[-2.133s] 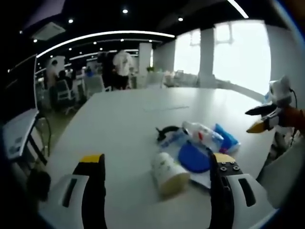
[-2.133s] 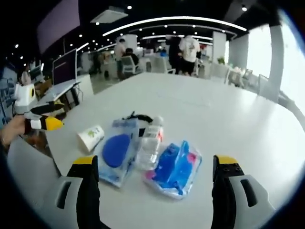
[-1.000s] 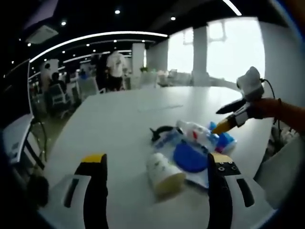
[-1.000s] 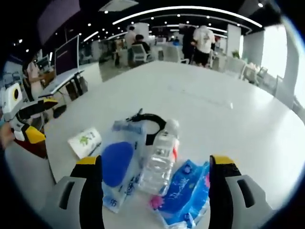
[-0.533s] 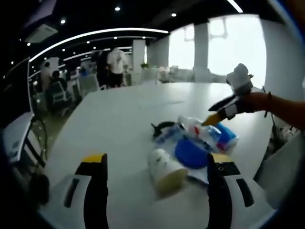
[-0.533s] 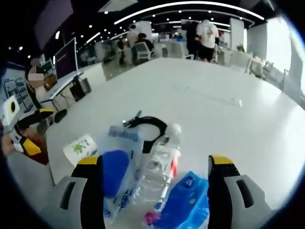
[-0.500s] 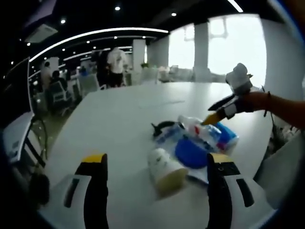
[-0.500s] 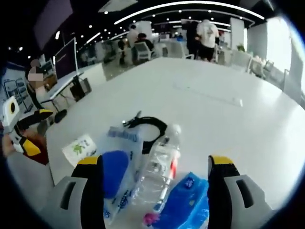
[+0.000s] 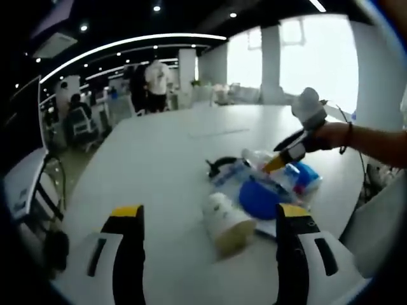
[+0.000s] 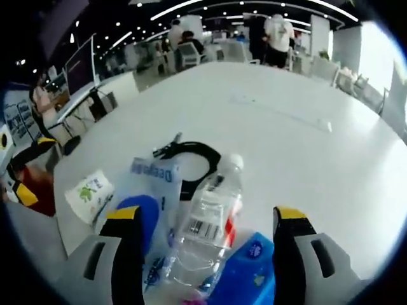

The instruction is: Arrange the tabletop items into an orderly group along one side of the table until the central work area is clear of visible clutter.

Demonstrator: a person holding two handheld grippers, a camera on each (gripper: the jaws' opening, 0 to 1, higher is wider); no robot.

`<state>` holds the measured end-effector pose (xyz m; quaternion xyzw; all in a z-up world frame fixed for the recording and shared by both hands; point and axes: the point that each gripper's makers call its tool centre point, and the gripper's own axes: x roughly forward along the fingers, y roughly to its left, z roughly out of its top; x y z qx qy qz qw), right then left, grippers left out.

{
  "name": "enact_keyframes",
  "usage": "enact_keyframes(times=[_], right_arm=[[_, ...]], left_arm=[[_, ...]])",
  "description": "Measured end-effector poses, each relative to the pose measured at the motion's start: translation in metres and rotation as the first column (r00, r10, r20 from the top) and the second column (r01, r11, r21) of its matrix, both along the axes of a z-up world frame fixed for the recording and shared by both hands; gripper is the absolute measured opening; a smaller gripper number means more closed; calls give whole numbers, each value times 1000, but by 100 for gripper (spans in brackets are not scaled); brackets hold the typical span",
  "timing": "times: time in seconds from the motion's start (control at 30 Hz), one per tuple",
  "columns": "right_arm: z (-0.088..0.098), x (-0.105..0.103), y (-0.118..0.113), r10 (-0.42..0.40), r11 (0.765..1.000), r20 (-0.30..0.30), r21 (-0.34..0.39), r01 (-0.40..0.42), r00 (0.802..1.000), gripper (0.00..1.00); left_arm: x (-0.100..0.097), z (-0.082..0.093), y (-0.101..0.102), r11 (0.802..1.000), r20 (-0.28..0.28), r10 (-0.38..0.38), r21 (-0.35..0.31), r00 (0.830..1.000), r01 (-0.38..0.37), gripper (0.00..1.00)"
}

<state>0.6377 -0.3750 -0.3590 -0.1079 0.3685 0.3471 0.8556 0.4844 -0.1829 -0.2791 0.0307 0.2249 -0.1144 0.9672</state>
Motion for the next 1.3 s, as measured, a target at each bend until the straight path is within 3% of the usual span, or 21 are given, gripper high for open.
enact_keyframes(times=[0.27, 0.47, 0.73, 1.07, 1.3], right_arm=[[-11, 3, 1, -29, 1000, -1, -7, 29, 1000, 73], [-20, 2, -1, -62, 998, -33, -14, 61, 998, 64], [-24, 1, -1, -125, 992, -63, -18, 124, 990, 45], [-23, 5, -4, -193, 981, -68, -4, 193, 979, 40], [-17, 4, -8, -184, 983, -13, 5, 184, 983, 37]], left_arm=[[-1, -1, -1, 1000, -4, -10, 14, 1000, 10, 82], [-1, 2, 0, 1000, 5, -2, 4, 1000, 2, 81], [-1, 4, -1, 1000, 10, -6, 5, 1000, 6, 81], [0, 6, -1, 1000, 17, -7, 4, 1000, 7, 80], [0, 6, -4, 1000, 18, -16, 4, 1000, 16, 79]])
